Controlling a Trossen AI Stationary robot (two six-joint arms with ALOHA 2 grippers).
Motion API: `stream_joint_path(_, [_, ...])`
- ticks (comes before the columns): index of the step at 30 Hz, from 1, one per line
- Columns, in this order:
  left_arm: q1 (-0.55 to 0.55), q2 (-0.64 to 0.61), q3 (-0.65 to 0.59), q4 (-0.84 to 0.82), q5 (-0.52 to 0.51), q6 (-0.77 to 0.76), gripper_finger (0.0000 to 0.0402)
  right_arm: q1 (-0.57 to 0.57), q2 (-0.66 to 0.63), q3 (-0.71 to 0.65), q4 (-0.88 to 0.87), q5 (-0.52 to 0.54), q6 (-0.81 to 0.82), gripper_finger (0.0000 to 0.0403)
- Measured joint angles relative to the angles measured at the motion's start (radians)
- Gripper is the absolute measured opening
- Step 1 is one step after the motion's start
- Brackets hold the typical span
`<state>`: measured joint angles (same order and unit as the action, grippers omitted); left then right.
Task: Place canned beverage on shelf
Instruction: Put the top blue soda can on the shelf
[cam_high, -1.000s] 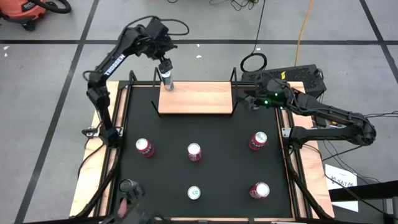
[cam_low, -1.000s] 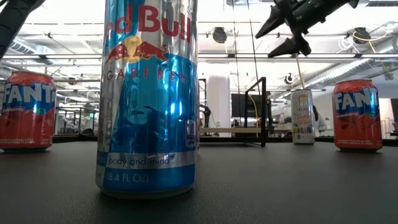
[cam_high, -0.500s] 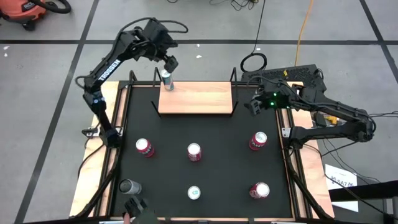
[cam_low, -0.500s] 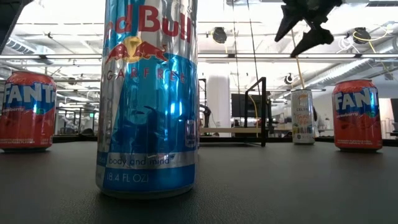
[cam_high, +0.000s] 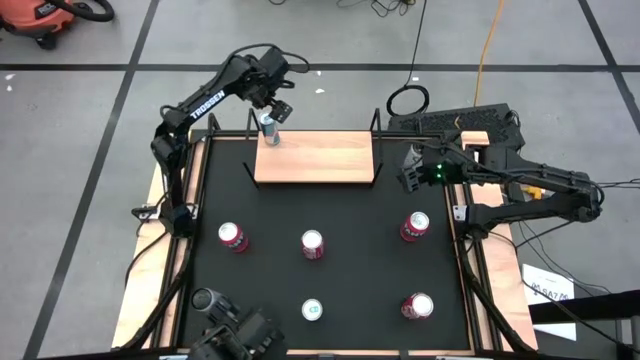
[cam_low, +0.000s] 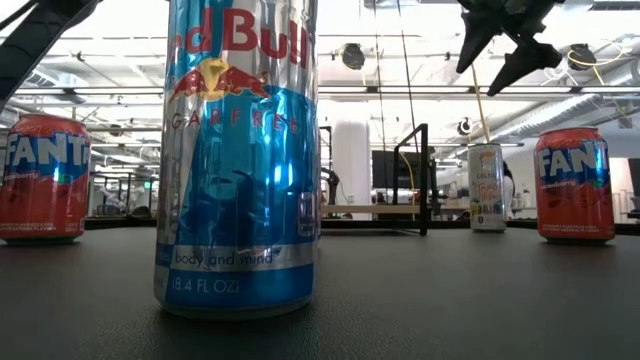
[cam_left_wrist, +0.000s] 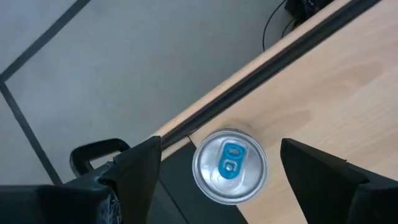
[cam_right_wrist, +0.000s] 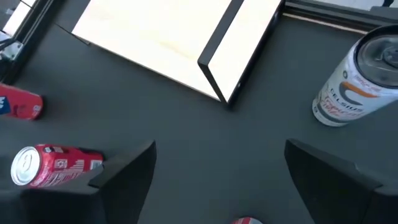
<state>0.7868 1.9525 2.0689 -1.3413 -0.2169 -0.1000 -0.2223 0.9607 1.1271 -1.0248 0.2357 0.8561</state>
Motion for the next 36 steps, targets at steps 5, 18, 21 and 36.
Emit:
stream_joint_path(5, [-0.002,0.004,0.0,-0.083,0.014,-0.031,0.0317,0.013,0.0,0.0,0.0,0.003,0.015,0.0345])
stream_joint_path(18, [0.011,0.036,-0.001,-0.066,0.038,-0.071,0.0317,0.029,0.0,0.0,0.003,0.052,0.026,0.0345])
stream_joint_path(21, [0.011,0.036,-0.001,-0.058,0.06,-0.071,0.0317,0.029,0.0,0.0,0.003,0.051,0.026,0.0345])
stream_joint_path(36, [0.029,0.037,-0.109,-0.038,0.075,-0.068,0.0317,0.028,0.0,0.0,0.003,0.051,0.026,0.0345])
